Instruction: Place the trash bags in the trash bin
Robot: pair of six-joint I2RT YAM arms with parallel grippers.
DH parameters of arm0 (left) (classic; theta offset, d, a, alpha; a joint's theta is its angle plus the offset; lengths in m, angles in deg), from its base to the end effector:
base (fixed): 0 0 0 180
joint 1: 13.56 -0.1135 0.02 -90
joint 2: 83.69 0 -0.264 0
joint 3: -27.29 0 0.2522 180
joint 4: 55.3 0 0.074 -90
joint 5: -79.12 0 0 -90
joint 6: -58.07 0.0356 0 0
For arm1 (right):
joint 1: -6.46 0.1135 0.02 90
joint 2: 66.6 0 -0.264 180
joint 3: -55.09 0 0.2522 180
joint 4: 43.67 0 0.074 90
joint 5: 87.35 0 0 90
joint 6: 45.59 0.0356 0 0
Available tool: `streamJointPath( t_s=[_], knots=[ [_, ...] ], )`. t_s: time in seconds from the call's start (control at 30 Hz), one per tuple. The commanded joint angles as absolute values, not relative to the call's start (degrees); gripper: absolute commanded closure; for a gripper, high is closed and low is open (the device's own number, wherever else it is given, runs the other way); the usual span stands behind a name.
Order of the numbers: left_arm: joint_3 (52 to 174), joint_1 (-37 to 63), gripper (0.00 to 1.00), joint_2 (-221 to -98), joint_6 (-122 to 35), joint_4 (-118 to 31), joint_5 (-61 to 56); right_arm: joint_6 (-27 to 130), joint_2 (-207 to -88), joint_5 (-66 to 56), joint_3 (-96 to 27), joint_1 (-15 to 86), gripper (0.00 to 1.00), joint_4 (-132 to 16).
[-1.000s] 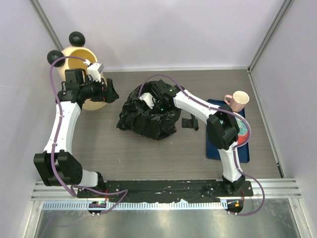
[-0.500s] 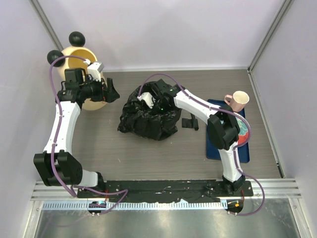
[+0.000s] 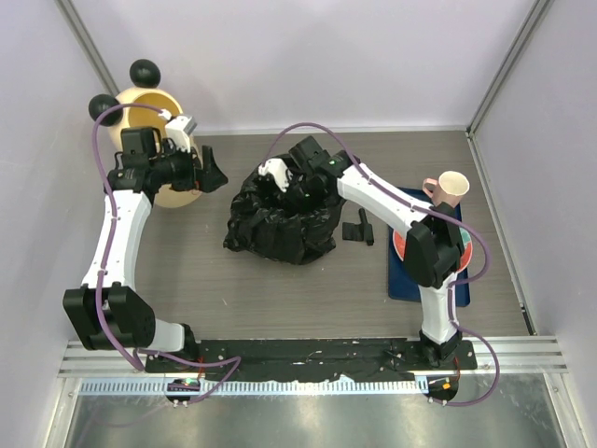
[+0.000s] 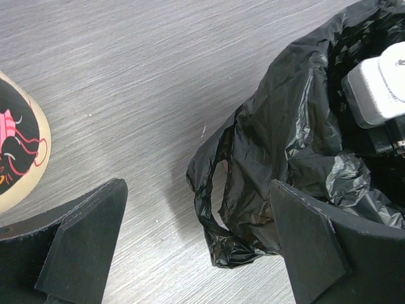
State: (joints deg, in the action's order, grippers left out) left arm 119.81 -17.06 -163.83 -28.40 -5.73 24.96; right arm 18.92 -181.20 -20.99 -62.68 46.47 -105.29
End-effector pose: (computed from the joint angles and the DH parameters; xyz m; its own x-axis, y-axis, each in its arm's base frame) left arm 0.3038 -0.0023 0.3655 -0.5766 0.0147 -0.8169 0.4524 0.8383 -0.3042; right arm 0.3259 0.2922 0.2766 -0.2666 -0.7385 -0.6194 -0.9576 0.2758 0.0833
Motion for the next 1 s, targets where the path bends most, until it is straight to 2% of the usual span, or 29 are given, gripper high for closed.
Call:
streamJointPath(
  t_s=[0.0, 0.1, 0.13, 0.3, 0.43, 0.47, 0.53, 0.57, 0.6, 0.83, 0.97],
  knots=[
    [126.37, -17.42, 0.0, -163.94, -27.97, -8.06, 27.87, 21.12, -173.84, -23.46, -66.07, 46.71, 0.88, -99.99],
    [132.95, -16.73, 0.0, -164.99, -25.17, -7.19, 35.16, 24.63, -170.23, -24.16, -65.11, 45.84, 0.87, -92.72],
    [135.6, -15.68, 0.0, -167.08, -21.24, -2.91, 35.96, 27.16, -167.87, -23.9, -64.58, 45.57, 0.87, -90.67],
    [153.71, -3.12, 0.07, -175.7, -6.28, 19.31, 30.79, 37.71, -163.37, -24.07, -66.34, 38.13, 0.87, -80.99],
    [158.73, 6.38, 0.16, -180.89, -2.93, 24.02, 23.59, 44.32, -158.02, -20.48, -62.83, 31.87, 0.87, -76.95],
    [159.69, 10.22, 0.21, -182.73, -1.53, 25.16, 21.4, 46.15, -157.22, -18.73, -60.73, 30.81, 0.87, -76.25],
    [159.88, 13.59, 0.26, -184.76, -0.99, 25.69, 14.9, 47.57, -155.03, -17.66, -58.61, 28.01, 0.87, -75.89],
    [159.88, 16.13, 0.33, -185.9, -0.55, 26.83, 13.22, 49.4, -154.32, -17.31, -56.51, 27.12, 0.86, -75.8],
    [159.62, 16.93, 0.35, -188.0, -0.29, 27.18, 10.24, 50.29, -153.53, -17.39, -55.28, 26.33, 0.86, -75.62],
    [146.09, 20.89, 0.41, -191.17, 0.33, 20.6, 0.3, 52.41, -148.69, -17.39, -48.32, 22.63, 0.85, -75.36],
    [138.01, 20.98, 0.42, -191.71, 1.38, 16.66, -1.56, 51.88, -147.37, -17.22, -47.09, 21.93, 0.85, -75.8]
  ],
)
